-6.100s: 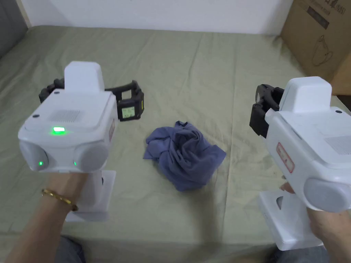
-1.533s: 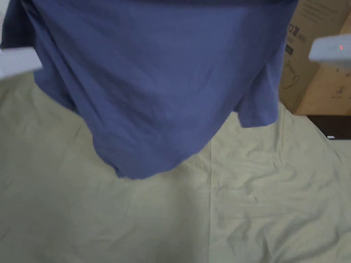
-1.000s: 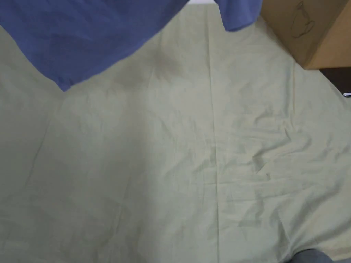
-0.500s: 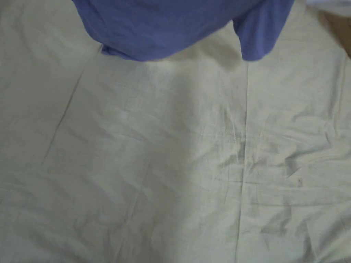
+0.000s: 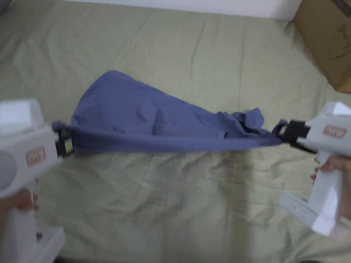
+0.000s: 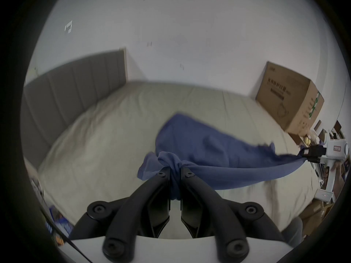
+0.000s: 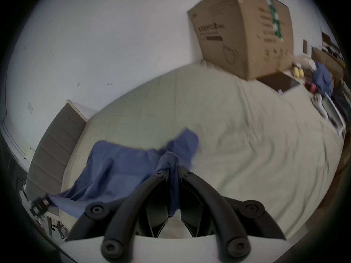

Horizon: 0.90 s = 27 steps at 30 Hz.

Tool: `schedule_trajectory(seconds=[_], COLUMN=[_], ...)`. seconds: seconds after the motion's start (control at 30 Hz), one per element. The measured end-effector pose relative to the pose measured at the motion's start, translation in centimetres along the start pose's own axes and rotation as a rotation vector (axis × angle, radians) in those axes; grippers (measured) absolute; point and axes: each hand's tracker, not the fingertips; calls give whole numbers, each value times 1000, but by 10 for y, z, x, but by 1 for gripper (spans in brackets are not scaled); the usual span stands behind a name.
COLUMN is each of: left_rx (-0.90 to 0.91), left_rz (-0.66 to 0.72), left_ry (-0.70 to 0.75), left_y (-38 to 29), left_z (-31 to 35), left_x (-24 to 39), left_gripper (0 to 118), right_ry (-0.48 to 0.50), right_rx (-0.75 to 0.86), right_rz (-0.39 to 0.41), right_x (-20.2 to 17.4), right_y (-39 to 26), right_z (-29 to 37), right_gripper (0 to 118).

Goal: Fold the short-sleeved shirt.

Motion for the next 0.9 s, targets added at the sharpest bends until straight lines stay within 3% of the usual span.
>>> schedule_trajectory(seconds=[0.1,0.2,0.27,0.47,0.53,0.6,0.63,0.73,0.9], left_rx=[-72,-85,-108,-131,-102,-28,24,205,507], left_rz=[30,-9,-10,-30,-13,4,25,75,-4], left_ry=[38,75,67,45,44,74,94,62,76], left_y=[-48,-78,-91,-102,-95,-82,-72,-40,8], left_z=[6,15,18,30,36,43,49,72,94], left_x=[0,6,8,7,0,-5,-8,-12,13], left_gripper=[6,6,6,10,49,108,118,118,118], right_ry=[-24,-57,-79,-88,-129,-175,-180,-151,-102], right_rx=[-56,-87,-99,-123,-124,-75,-24,107,356], right_rz=[-24,14,44,32,73,117,133,196,325], right_x=[15,23,26,31,29,29,27,10,-41], right_y=[-47,-82,-97,-112,-106,-94,-86,-61,-36], right_z=[13,23,25,36,44,56,68,101,154], right_gripper=[7,7,7,9,44,93,101,103,104])
